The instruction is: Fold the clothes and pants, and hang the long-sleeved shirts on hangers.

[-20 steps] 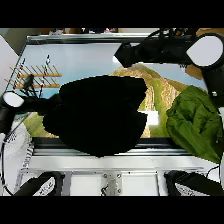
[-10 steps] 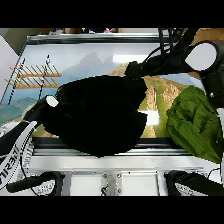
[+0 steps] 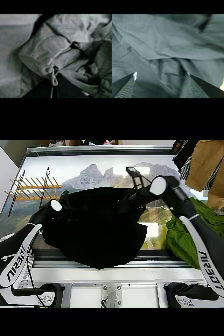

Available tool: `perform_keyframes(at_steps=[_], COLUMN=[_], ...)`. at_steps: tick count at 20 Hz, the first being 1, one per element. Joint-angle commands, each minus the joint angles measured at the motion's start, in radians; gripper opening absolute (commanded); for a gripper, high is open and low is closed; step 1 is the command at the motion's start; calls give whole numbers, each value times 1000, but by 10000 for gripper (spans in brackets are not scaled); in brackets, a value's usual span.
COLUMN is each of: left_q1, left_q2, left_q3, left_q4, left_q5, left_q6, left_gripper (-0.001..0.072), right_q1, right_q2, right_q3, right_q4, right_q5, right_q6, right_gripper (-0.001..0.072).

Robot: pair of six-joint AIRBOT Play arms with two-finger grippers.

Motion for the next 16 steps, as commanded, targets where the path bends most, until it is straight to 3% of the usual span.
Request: perform_keyframes(at_steps=[1, 5, 11, 12, 14, 15, 16], left_q1=[0, 34, 26, 26, 29, 36, 47], left_q2=[12, 72, 132, 146, 192, 224, 260], left_q3=[9, -35, -39, -39, -39, -34, -6], left_q4=[2, 8, 7, 7, 9, 8, 8], left_q5=[-12, -19, -27, -31, -29, -31, -50], left_q6=[31, 42, 70, 83, 87, 98, 118], left_gripper=[11, 11, 12, 11, 11, 11, 11], right_q1=[27, 31, 50, 49, 38, 26, 4], right_q2=[-132, -219, -244, -243, -239, -230, -205], right_q3=[-13, -13, -13, -13, -7, 3, 21], right_q4=[126, 231, 262, 264, 263, 262, 262], right_q5=[-82, -145, -307, -334, -343, -338, -332], right_q6=[10, 17, 17, 16, 5, -42, -107], right_gripper=[717, 717, 713, 609, 140, 18, 12])
